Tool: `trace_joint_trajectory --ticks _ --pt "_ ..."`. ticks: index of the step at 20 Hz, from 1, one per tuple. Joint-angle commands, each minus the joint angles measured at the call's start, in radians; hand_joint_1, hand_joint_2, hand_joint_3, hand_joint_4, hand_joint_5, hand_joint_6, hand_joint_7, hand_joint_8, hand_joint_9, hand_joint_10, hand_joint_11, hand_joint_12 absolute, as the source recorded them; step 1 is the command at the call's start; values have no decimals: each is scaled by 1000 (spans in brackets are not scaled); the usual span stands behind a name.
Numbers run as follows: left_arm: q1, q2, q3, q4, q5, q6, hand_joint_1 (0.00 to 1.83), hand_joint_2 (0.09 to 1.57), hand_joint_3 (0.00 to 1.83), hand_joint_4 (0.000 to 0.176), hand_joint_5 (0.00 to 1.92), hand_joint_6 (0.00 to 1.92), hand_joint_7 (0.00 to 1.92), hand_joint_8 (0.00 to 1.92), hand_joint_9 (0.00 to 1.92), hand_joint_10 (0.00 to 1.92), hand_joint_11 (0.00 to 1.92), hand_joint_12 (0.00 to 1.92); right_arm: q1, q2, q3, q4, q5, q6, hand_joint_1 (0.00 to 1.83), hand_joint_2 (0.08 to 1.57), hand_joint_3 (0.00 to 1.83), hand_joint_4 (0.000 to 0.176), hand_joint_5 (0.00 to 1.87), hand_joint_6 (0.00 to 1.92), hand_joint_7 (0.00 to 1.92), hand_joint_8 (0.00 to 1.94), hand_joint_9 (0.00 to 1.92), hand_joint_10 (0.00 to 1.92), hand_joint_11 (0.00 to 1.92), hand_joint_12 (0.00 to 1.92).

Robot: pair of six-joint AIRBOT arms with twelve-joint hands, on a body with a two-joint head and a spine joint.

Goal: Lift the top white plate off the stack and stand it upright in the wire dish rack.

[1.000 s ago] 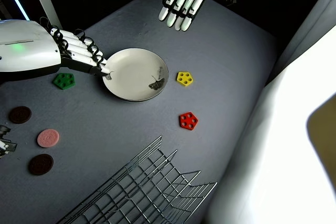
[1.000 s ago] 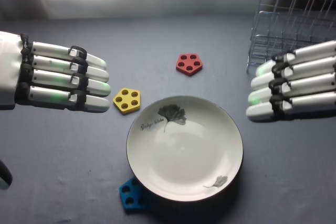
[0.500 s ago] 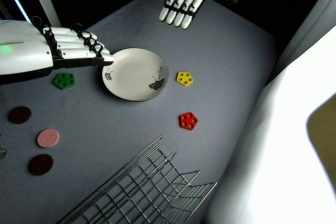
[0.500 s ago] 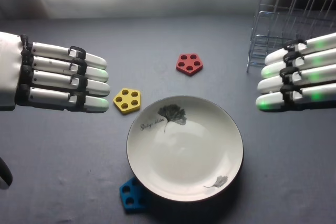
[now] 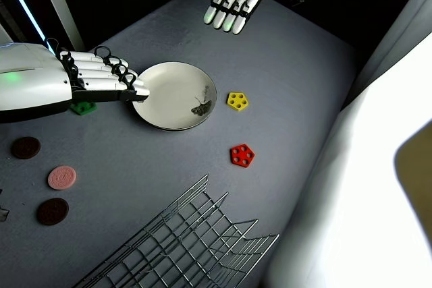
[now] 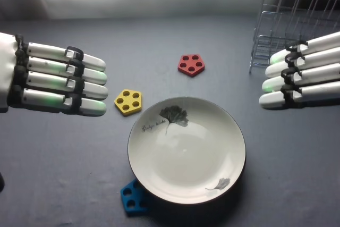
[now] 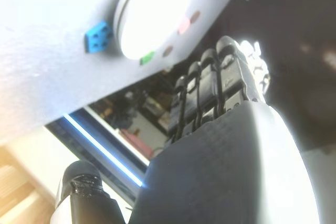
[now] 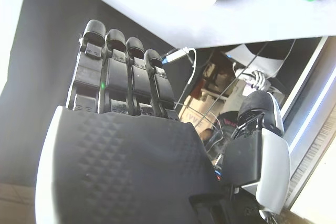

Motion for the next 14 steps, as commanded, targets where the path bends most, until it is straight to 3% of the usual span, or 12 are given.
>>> trace_joint_trajectory --ticks 1,5,9,14 --pt "-14 3 6 -90 -78 -3 101 847 0 0 56 0 68 0 47 0 12 118 7 8 9 73 14 -2 98 952 0 0 116 4 161 6 183 4 174 88" --pt "5 0 6 -47 -101 -107 103 850 1 0 60 3 66 6 52 9 35 122 17 -4 22 63 22 -2 116 963 3 0 131 5 165 2 181 1 170 73" --pt "5 3 11 -47 -115 -126 102 853 2 0 31 0 49 0 45 3 9 104 8 -3 19 76 128 -2 129 968 4 0 149 7 183 5 199 5 189 69" --pt "0 -6 13 5 -101 -136 102 854 1 0 37 2 53 2 45 5 24 103 -6 4 -6 89 137 -2 82 975 5 0 107 0 158 0 173 0 178 54"
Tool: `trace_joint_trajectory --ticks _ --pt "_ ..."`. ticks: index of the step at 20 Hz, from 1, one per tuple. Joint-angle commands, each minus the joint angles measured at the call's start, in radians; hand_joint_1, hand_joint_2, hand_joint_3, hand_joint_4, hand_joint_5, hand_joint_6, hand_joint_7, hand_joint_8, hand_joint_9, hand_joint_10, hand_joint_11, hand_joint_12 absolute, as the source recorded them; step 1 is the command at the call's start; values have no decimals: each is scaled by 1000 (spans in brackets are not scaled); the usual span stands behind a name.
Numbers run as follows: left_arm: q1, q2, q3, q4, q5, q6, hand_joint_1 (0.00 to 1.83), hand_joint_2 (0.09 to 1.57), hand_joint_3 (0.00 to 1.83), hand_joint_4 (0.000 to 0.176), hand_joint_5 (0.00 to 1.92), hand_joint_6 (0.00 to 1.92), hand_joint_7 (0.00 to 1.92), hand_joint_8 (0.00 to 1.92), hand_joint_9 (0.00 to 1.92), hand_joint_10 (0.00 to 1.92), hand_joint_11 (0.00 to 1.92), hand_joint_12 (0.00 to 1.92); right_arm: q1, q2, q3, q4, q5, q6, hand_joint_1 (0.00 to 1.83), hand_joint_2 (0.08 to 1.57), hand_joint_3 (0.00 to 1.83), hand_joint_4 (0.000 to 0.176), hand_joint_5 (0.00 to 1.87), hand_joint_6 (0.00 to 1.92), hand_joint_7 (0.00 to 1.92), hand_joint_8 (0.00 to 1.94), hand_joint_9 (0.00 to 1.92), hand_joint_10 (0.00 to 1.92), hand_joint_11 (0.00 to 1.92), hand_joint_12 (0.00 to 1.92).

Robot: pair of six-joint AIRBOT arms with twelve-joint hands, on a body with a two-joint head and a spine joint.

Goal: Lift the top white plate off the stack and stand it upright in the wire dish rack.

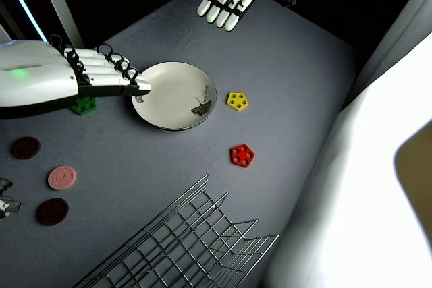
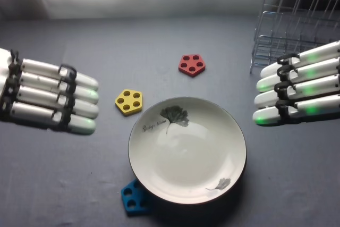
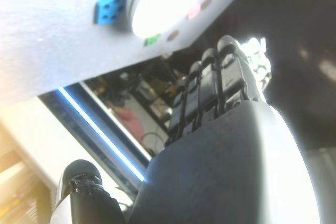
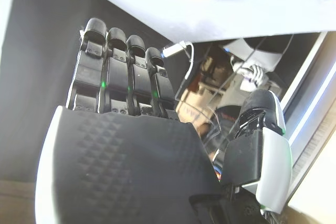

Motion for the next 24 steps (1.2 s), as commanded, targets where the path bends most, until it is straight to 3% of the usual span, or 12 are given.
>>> trace_joint_trajectory --ticks 1,4,11,24 --pt "-21 -8 -4 -72 -51 -8 101 849 0 0 49 6 63 5 51 6 41 108 4 14 1 88 48 -4 91 970 2 0 128 8 175 6 187 6 194 58" --pt "-47 -24 -9 -45 11 -12 116 851 0 0 48 2 64 3 57 5 47 106 -17 15 -5 140 26 -67 103 972 2 0 129 5 172 3 193 6 201 57" --pt "-59 -22 -124 13 100 47 94 857 1 0 43 6 58 0 37 0 17 82 -28 6 -1 159 11 -68 77 979 4 0 85 0 132 0 146 0 149 25" --pt "-90 -31 -225 121 271 79 101 862 3 0 46 5 53 6 38 6 51 82 -46 -40 23 183 1 -37 145 983 2 0 110 2 147 1 148 0 148 14"
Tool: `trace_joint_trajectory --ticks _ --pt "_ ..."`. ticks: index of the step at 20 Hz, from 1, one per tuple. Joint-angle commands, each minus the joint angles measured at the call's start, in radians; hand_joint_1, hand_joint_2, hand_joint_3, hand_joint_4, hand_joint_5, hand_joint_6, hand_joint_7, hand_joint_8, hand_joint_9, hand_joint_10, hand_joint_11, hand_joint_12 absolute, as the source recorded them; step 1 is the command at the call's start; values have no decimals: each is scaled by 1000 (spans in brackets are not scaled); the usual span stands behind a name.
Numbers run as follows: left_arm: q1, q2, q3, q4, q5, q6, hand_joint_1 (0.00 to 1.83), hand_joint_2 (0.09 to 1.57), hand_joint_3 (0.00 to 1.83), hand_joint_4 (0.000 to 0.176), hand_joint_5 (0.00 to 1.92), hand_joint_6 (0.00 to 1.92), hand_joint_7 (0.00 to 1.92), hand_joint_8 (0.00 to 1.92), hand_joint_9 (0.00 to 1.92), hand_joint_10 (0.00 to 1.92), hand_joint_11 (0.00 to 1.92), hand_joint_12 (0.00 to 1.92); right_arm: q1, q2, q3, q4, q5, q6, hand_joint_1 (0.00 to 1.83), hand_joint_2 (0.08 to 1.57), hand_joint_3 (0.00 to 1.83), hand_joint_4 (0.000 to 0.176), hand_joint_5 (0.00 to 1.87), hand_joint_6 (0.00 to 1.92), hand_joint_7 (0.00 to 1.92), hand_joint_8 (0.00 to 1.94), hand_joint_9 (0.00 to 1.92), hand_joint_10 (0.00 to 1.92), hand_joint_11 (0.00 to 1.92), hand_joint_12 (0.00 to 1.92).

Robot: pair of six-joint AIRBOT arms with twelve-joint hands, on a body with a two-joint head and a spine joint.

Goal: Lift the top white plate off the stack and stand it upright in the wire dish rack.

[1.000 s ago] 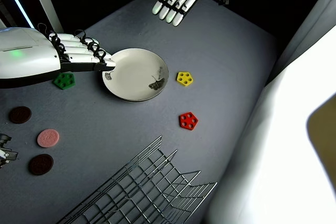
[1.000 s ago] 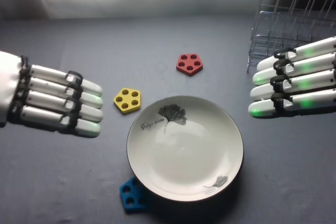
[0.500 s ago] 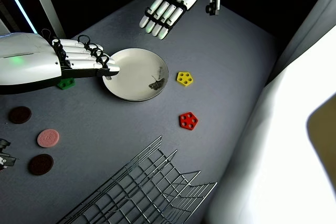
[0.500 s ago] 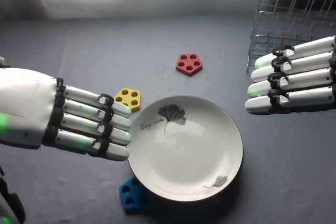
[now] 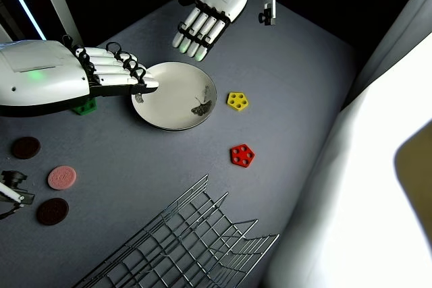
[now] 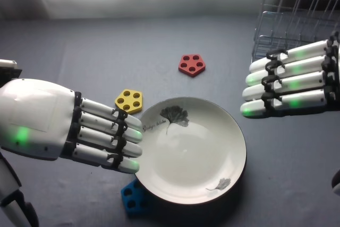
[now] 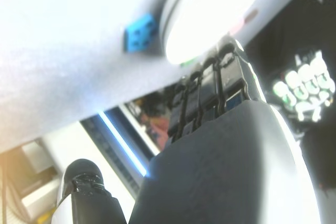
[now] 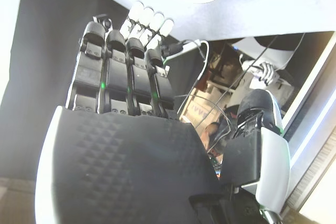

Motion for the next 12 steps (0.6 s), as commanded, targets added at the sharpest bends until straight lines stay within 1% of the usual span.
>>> trace_joint_trajectory --ticks 1,2,3,5,7,10,12 --pt "-22 -6 -13 -57 -28 0 110 860 2 0 55 7 59 6 38 5 53 81 -1 10 7 78 50 4 145 984 2 0 103 0 142 0 146 0 148 14" --pt "-22 -7 -16 -54 -18 -1 117 859 1 0 63 10 62 7 41 6 57 82 -6 7 11 81 49 4 112 995 7 0 69 0 107 0 120 0 127 4" --pt "-22 -7 -19 -54 -8 -1 105 865 3 0 32 1 31 1 11 0 35 71 -12 3 15 84 49 4 73 998 7 0 64 0 99 0 115 0 123 3" --pt "-29 -9 -24 -54 4 -1 105 856 0 0 30 2 34 4 14 4 43 73 -18 0 18 89 48 4 66 1001 5 0 48 0 87 1 98 1 105 2" --pt "-36 -14 -26 -52 26 -1 102 858 0 0 41 4 49 7 22 5 49 73 -20 -3 17 91 48 4 86 1001 3 0 79 12 102 6 108 5 116 7" --pt "-38 -26 -26 -44 54 -1 102 857 0 0 47 5 49 5 26 5 50 72 -28 -13 16 94 47 4 56 1000 2 0 54 1 87 2 96 2 96 3" --pt "-41 -34 -26 -39 62 -1 95 857 0 0 37 0 45 2 22 2 37 65 -29 -18 17 100 42 3 87 996 0 0 60 7 103 7 110 7 106 7"
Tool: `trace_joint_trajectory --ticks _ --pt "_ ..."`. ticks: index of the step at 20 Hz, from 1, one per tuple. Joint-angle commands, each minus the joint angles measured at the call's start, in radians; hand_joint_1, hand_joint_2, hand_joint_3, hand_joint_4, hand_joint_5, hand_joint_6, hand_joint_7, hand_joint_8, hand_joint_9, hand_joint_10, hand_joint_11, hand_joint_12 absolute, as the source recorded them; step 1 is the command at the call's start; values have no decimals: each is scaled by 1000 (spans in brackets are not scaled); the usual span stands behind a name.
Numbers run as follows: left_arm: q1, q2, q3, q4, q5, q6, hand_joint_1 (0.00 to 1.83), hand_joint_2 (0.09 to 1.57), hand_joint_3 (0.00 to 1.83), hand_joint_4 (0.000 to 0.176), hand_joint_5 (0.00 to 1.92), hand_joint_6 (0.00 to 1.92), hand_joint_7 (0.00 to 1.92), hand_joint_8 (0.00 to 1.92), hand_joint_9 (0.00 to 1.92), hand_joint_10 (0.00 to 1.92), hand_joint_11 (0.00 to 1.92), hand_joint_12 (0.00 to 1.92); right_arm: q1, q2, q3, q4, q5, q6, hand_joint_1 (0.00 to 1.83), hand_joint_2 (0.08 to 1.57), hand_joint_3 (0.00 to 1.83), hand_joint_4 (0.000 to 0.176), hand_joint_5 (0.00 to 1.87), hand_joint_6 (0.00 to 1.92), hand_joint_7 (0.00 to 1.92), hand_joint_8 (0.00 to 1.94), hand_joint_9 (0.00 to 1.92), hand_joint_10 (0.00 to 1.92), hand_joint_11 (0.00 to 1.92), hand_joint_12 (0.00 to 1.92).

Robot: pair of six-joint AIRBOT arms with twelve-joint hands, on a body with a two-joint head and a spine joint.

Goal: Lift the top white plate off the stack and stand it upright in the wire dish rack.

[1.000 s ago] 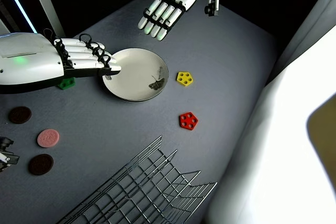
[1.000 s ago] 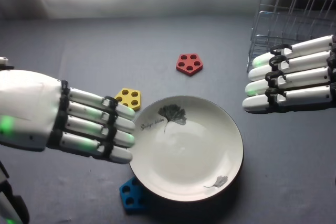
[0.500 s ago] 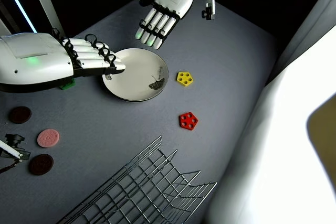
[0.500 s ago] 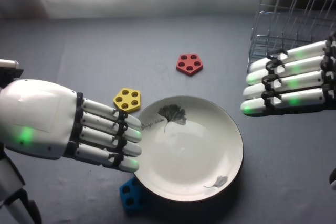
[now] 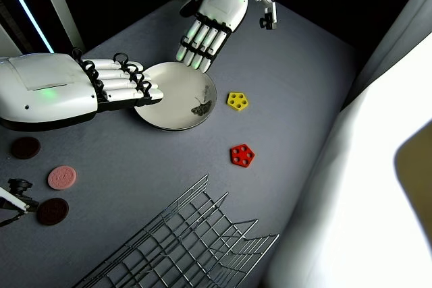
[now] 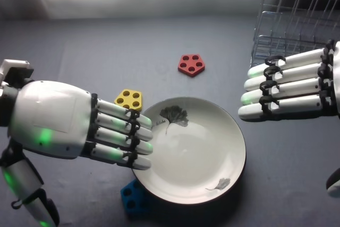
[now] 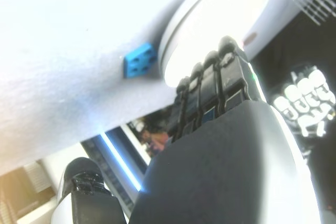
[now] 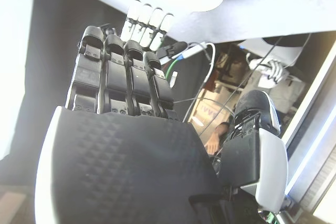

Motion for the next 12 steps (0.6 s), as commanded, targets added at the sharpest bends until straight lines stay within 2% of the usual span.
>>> trace_joint_trajectory --ticks 1,6,12 --pt "-29 -2 -5 -58 -47 -1 74 861 2 0 30 0 46 2 27 4 34 63 5 9 1 74 54 -2 87 1000 1 0 43 1 91 1 94 1 82 1" --pt "-55 -24 -5 -10 -26 0 126 860 0 0 53 11 64 8 50 10 57 69 4 0 15 77 53 -17 83 1002 0 0 41 2 80 0 84 1 79 3" --pt "-56 -35 -5 8 10 -1 90 864 1 0 46 2 46 1 25 0 53 64 2 -9 19 77 52 -22 133 994 0 0 30 1 66 0 77 2 71 6"
